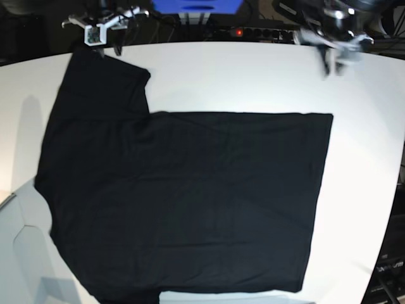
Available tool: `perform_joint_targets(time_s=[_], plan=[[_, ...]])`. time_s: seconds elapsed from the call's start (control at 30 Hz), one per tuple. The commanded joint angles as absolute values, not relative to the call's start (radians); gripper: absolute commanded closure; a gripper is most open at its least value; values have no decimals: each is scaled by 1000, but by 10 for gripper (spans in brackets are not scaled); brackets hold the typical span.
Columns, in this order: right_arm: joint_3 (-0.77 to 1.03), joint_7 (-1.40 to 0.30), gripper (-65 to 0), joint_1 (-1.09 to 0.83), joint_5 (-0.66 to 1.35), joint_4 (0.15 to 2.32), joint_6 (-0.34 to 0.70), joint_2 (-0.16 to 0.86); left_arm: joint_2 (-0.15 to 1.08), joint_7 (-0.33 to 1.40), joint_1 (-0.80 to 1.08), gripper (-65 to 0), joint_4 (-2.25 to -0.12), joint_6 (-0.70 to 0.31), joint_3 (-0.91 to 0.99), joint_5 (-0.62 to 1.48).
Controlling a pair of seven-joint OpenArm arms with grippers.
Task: Fold the T-shirt properly
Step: 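Lower both grippers onto the shirt's shoulder corners and grasp them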
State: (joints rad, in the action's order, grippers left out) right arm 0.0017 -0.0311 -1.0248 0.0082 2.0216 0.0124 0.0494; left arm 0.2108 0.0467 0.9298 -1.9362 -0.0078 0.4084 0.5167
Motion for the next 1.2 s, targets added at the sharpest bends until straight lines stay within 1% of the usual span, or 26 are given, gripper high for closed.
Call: perform_joint_targets(time_s=[0.0, 0.1, 0.2, 0.27, 0.33, 0.47, 0.53, 0.8, 1.07, 1.1, 1.17], plan=[[4, -8, -303, -1024, 12, 2037, 13, 50, 219, 48, 905, -314, -1937, -4, 437, 444], [4, -8, -347, -995, 12, 2035, 13, 50, 216, 185, 782, -317, -1906, -4, 489, 501], [4, -10, -352, -972, 10, 2035, 13, 50, 208, 320, 662, -317, -1873, -5, 542, 530], [4, -10, -352, -967, 10, 2035, 13, 51, 206, 375, 601, -318, -1848, -5, 556, 535], [4, -10, -352, -957, 8, 2035, 13, 51, 199, 400, 562, -348, -1830, -5, 559, 527], [18, -10, -352, -954, 8, 2035, 13, 51, 197, 401, 521, -455, -1781, -5, 555, 524], [19, -10, -352, -943, 8, 2034, 13, 51, 200, 401, 498, -480, -1748, -5, 552, 522], [19, -10, -353, -941, 8, 2034, 13, 51, 203, 403, 414, -481, -1626, -5, 547, 522], [21, -10, -352, -941, 8, 2034, 13, 51, 231, 395, 364, -479, -1540, -5, 438, 522], [30, -10, -352, -943, 8, 2034, 13, 51, 231, 395, 360, -473, -1532, -5, 438, 522], [44, -10, -352, -943, 8, 2032, 13, 48, 231, 395, 358, -437, -1518, -5, 433, 522]])
